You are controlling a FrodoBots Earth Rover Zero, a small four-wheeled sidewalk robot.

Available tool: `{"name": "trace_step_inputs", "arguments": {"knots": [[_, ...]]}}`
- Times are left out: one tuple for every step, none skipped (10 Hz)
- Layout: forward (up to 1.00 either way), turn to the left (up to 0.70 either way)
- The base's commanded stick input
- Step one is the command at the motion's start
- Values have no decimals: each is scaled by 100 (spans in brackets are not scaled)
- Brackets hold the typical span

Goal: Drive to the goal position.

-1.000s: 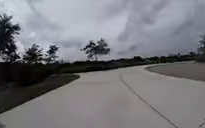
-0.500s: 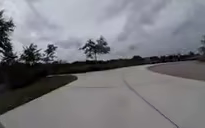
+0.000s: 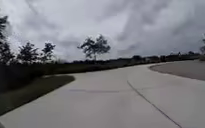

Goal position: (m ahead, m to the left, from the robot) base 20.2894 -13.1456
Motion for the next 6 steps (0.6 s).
{"name": "trace_step_inputs", "arguments": {"knots": [[85, 0], [85, 0], [85, 0], [85, 0], [85, 0], [85, 0]]}}
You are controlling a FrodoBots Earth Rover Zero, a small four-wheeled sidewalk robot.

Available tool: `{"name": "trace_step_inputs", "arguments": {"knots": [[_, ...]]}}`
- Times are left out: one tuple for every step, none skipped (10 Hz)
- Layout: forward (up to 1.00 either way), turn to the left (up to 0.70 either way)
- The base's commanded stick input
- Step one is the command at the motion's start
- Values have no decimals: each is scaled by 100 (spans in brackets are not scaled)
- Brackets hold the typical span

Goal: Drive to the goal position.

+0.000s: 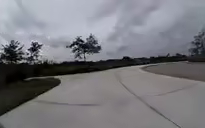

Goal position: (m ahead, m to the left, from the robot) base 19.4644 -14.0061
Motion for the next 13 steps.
{"name": "trace_step_inputs", "arguments": {"knots": [[85, 0], [85, 0], [85, 0], [85, 0], [85, 0], [85, 0], [85, 0], [85, -21], [85, -34], [85, -34], [85, -34], [85, -34], [85, -13]]}}
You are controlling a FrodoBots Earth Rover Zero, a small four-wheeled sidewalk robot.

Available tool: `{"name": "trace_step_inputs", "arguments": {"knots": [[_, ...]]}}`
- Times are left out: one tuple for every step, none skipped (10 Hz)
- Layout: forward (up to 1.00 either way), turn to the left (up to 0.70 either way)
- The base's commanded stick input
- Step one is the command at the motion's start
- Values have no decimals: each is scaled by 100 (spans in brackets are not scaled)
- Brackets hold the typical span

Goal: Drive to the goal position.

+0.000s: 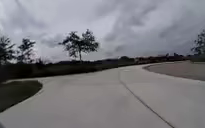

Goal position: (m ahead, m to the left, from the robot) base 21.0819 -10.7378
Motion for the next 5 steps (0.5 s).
{"name": "trace_step_inputs", "arguments": {"knots": [[85, 0], [85, 0], [85, 0], [85, 0], [85, 0]]}}
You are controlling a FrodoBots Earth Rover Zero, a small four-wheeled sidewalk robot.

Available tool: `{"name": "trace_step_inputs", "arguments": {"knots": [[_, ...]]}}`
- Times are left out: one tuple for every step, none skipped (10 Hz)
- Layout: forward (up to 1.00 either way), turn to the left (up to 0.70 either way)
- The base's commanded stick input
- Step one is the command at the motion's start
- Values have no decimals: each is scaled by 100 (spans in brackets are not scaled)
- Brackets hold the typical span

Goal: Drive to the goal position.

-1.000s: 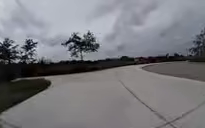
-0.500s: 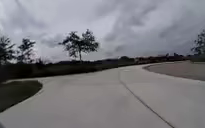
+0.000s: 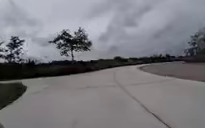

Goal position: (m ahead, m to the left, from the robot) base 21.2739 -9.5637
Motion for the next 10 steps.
{"name": "trace_step_inputs", "arguments": {"knots": [[85, 0], [85, 0], [85, 0], [85, 0], [85, 0], [85, 0], [85, 0], [85, 0], [85, 0], [85, 0]]}}
